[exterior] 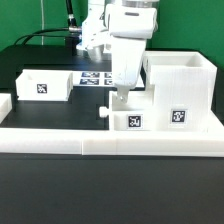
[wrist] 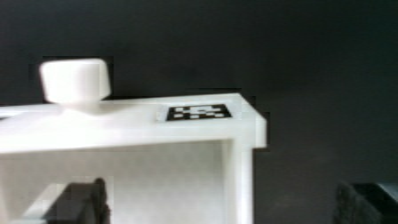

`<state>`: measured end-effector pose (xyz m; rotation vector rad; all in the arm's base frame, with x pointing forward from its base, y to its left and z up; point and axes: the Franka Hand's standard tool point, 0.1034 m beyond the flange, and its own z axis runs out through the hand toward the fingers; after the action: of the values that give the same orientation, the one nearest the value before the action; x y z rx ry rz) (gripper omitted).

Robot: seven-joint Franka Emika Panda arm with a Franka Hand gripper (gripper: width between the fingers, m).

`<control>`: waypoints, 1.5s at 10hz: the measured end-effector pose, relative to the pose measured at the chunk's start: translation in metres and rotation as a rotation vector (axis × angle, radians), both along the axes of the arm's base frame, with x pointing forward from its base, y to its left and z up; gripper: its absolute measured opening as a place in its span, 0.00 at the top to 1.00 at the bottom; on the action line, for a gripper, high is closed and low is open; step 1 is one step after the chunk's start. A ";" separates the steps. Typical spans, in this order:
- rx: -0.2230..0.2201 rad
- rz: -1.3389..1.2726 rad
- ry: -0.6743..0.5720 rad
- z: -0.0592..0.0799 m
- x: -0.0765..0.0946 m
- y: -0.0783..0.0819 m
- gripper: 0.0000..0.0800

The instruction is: Assemble drawer

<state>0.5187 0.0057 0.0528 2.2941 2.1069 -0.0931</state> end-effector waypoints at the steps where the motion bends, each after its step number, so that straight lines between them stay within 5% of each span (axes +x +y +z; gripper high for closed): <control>1: -0.004 0.043 0.015 0.009 -0.001 -0.012 0.19; 3: -0.006 0.065 0.022 0.014 -0.001 -0.034 0.19; 9: 0.003 0.107 0.035 0.004 0.005 -0.047 0.19; 12: 0.104 0.131 0.063 -0.001 0.020 -0.065 0.19; 15: 0.197 0.093 0.094 -0.013 0.027 -0.065 0.19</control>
Offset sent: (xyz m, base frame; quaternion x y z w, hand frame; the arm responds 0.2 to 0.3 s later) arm 0.0000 0.0000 0.0000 0.0000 0.0000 0.0000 1.0000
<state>0.5459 -0.0596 0.0395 2.3334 2.3649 0.0091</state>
